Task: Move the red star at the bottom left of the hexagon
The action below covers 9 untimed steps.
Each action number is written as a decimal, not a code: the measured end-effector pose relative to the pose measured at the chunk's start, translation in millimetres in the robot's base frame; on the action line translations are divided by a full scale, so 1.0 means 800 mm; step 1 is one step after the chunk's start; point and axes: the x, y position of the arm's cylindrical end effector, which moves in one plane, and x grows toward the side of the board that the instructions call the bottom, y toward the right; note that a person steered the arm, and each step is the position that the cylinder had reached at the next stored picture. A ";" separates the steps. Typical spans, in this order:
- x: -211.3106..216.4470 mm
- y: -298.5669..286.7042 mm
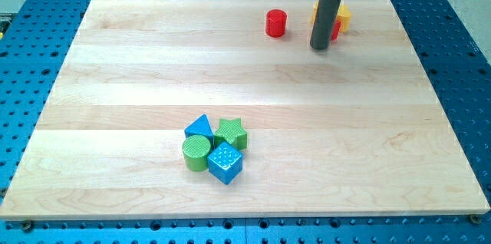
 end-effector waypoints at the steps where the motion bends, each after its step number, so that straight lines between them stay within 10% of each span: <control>1: 0.016 -0.003; 5: -0.062 0.059; 9: 0.016 -0.004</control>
